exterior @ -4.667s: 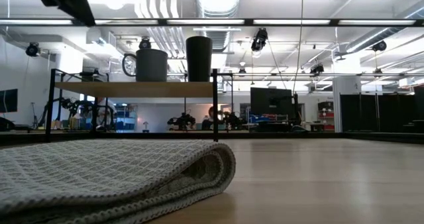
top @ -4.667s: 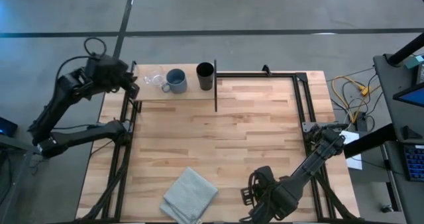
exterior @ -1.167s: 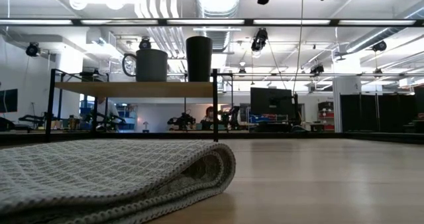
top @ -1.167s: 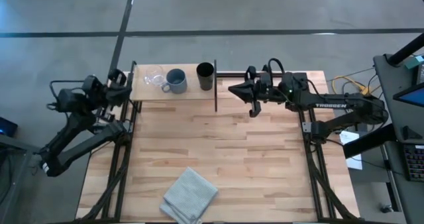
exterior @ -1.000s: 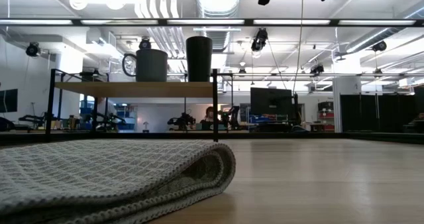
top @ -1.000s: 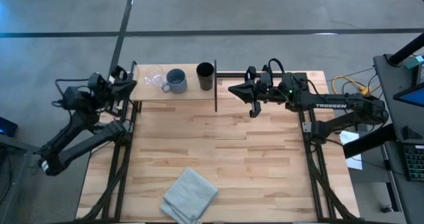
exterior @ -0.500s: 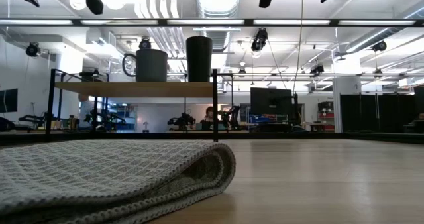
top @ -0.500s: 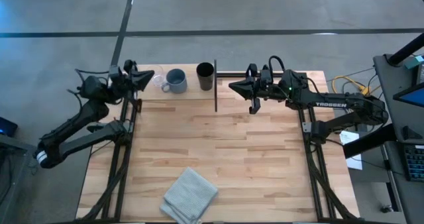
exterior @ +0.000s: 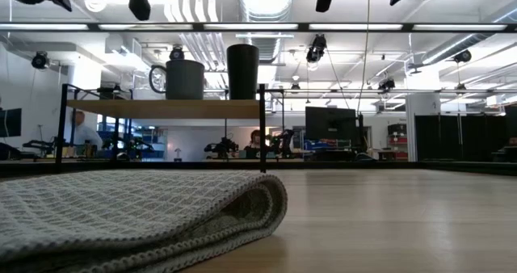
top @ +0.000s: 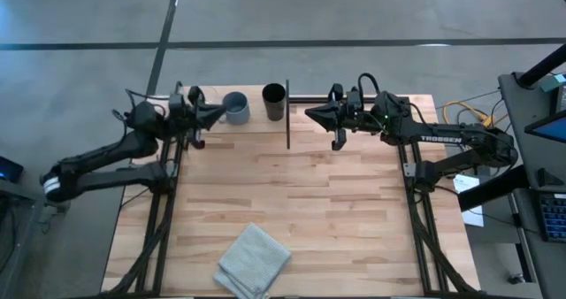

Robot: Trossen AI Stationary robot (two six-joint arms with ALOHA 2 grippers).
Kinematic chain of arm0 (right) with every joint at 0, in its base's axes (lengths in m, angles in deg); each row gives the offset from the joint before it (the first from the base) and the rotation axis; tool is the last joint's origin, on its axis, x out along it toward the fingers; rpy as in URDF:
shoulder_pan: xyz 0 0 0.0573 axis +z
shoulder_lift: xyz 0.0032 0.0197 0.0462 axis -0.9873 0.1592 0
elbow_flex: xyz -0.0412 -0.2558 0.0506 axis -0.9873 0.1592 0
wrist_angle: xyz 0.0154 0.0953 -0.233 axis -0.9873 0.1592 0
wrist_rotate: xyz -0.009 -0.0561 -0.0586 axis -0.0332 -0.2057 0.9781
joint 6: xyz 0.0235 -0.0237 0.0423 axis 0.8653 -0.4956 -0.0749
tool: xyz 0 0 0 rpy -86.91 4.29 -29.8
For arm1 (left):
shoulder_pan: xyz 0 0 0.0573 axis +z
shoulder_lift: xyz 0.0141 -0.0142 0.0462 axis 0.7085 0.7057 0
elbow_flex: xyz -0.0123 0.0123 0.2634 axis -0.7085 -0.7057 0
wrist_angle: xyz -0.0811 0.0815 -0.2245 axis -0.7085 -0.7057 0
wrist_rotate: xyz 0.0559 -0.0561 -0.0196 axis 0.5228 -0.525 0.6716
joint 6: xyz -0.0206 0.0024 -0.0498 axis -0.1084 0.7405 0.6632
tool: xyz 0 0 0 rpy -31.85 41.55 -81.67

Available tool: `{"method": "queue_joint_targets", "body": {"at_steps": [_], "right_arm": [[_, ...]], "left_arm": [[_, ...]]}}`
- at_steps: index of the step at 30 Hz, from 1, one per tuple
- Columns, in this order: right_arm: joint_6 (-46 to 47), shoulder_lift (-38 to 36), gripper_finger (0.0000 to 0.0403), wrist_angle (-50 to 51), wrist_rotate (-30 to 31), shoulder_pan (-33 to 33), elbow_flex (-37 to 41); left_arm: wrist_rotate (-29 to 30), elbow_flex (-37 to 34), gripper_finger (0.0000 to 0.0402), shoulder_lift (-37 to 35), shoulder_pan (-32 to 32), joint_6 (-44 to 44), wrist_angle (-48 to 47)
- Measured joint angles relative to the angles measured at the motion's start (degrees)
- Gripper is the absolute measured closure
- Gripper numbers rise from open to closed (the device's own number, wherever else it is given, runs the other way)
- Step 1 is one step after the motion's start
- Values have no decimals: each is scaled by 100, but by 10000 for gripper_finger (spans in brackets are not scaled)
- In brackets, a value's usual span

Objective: Stack small to large cups/mugs on shelf
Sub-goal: Return to Home Position

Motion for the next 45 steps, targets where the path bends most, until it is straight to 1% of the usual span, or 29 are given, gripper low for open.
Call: {"method": "queue_joint_targets", "body": {"at_steps": [3,6,9,12,14,18,20,23,26,28,32,34,39,45], "right_arm": [[101,-2,394,48,-8,0,0],[133,-2,394,173,-107,0,0],[131,-4,394,151,-482,0,0],[130,-17,394,163,-585,2,0],[130,-30,394,161,-591,0,0],[133,-33,394,195,-598,0,13],[133,-35,394,372,-604,2,13],[149,-35,394,614,-602,0,36],[151,-35,394,732,-602,0,39],[149,-35,394,741,-602,0,39],[149,-35,394,749,-602,0,39],[146,-37,394,765,-605,0,42],[135,-37,394,765,-899,0,64],[105,-39,394,763,-914,1,257]], "left_arm": [[30,6,402,58,-416,-2,139],[533,9,402,14,-805,-265,95],[1144,9,402,-148,-1080,-421,18],[1331,9,402,-305,-1293,-209,-95],[1418,29,402,-383,-1469,-155,-409],[1900,213,402,-527,-1838,-142,-1481],[2073,338,402,-552,-2033,-35,-1890],[2121,500,402,-521,-2315,5,-2147],[2329,631,402,-468,-2561,-22,-2304],[2530,720,402,-452,-2688,-98,-2525],[2854,1087,402,-464,-2871,-187,-3616],[2965,1236,401,-480,-2893,-456,-3872],[2977,1334,402,-684,-2893,-752,-3679],[3044,925,402,-1127,-2893,-693,-3678]]}}
